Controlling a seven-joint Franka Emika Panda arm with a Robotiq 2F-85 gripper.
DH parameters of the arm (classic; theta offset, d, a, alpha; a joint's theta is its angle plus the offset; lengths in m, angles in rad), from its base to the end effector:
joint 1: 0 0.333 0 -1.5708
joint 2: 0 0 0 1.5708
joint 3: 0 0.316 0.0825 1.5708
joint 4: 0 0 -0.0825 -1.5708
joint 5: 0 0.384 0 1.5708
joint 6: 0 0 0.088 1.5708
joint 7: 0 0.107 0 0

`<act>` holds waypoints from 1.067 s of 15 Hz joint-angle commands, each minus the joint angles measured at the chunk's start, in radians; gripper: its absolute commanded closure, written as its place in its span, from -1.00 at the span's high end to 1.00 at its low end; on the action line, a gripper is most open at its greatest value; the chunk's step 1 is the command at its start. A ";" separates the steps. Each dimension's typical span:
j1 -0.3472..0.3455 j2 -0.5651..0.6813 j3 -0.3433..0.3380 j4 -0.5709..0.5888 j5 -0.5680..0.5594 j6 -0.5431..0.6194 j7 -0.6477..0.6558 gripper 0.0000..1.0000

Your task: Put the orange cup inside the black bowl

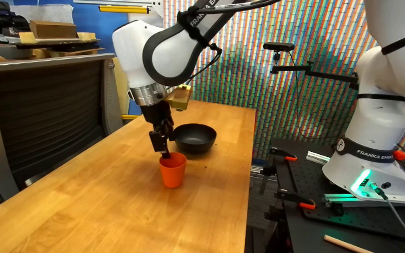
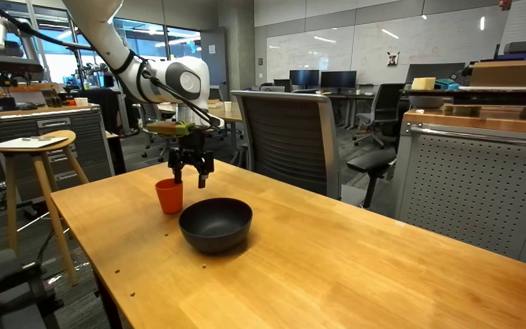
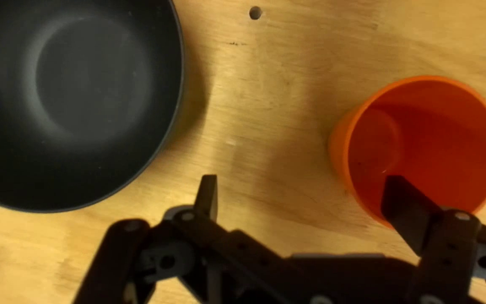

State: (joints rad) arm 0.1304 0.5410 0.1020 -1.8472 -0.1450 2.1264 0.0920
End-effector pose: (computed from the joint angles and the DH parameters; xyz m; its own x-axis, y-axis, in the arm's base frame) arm 0.5998 0.1327 0.2132 0.9456 0.2075 -0.2506 0.2315 -0.9703 0.0704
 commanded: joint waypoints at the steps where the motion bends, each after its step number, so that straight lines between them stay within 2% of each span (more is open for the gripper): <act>1: -0.003 0.059 0.002 0.139 0.087 -0.191 -0.024 1.00; 3: -0.010 0.055 0.004 0.147 0.129 -0.246 -0.021 1.00; 4: -0.008 0.049 0.002 0.138 0.139 -0.244 -0.017 0.50; 6: -0.015 0.048 0.009 0.123 0.177 -0.237 -0.027 0.31; 9: -0.019 0.034 0.011 0.078 0.226 -0.187 -0.033 -0.17; 14: -0.017 0.027 -0.008 -0.020 0.218 -0.057 -0.022 -0.92; 15: -0.018 0.021 -0.012 -0.040 0.214 -0.038 -0.019 -1.00; 16: -0.020 0.011 -0.014 -0.061 0.211 -0.024 -0.017 -1.00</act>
State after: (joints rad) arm 0.1201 0.5860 0.0952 -1.8426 0.0524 2.0488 0.0828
